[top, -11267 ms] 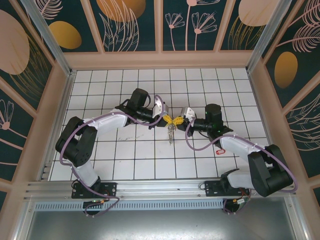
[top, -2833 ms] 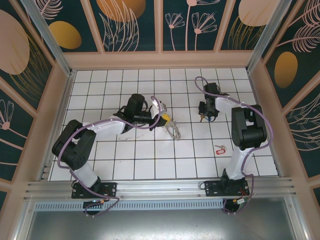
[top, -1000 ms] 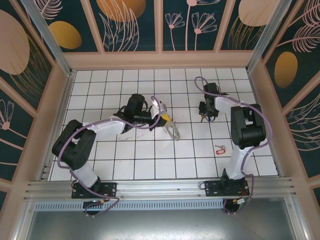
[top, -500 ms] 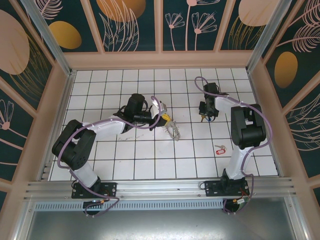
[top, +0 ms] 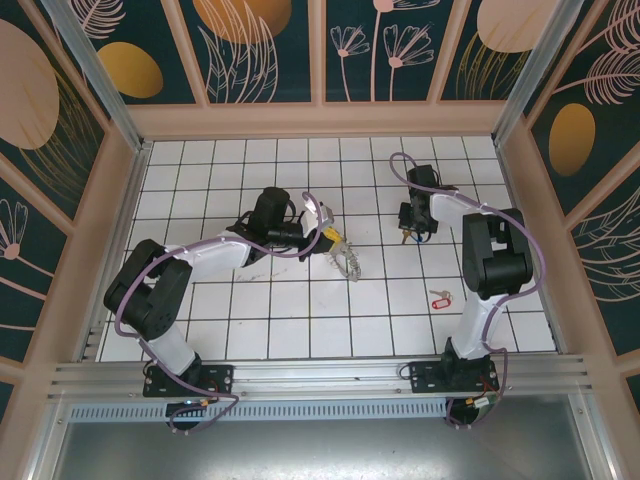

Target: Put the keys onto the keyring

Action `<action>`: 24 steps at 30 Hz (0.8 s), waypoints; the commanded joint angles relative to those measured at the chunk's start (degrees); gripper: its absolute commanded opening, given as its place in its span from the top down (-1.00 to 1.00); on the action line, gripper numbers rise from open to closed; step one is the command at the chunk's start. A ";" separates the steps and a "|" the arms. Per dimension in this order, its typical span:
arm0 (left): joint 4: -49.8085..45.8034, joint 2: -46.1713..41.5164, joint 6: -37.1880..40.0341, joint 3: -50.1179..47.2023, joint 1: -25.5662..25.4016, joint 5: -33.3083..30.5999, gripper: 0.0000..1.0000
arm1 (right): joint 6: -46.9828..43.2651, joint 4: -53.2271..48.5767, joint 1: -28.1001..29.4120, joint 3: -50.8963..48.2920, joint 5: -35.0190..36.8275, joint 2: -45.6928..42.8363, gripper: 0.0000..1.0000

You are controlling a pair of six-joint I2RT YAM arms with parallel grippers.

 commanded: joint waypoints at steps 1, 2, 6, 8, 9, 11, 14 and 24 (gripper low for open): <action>0.72 0.41 0.85 1.99 -0.43 1.29 1.00 | 0.90 -1.97 -0.04 1.14 0.54 -2.39 0.75; 0.70 0.37 0.89 1.99 -0.40 1.34 1.00 | 0.91 -1.94 0.02 1.07 0.59 -2.37 0.75; 0.72 0.49 0.90 2.02 -0.41 1.27 1.00 | 0.90 -1.87 0.04 1.03 0.09 -1.93 0.75; 0.63 0.50 0.87 2.03 -0.45 1.30 1.00 | 0.89 -1.75 -0.03 1.03 -0.27 -1.48 0.70; 0.61 0.50 0.94 1.99 -0.41 1.31 1.00 | 0.84 -1.70 0.04 0.98 -0.34 -1.38 0.70; 0.63 0.41 0.86 1.99 -0.39 1.35 1.00 | 0.92 -1.51 -0.04 0.95 -0.43 -1.20 0.70; 0.42 0.32 0.95 1.99 -0.40 1.31 1.00 | 0.92 -1.42 -0.06 0.93 -0.37 -1.05 0.70; 0.38 0.08 0.98 1.77 -0.43 1.05 1.00 | 0.96 -1.36 -0.06 0.96 -0.75 -0.65 0.74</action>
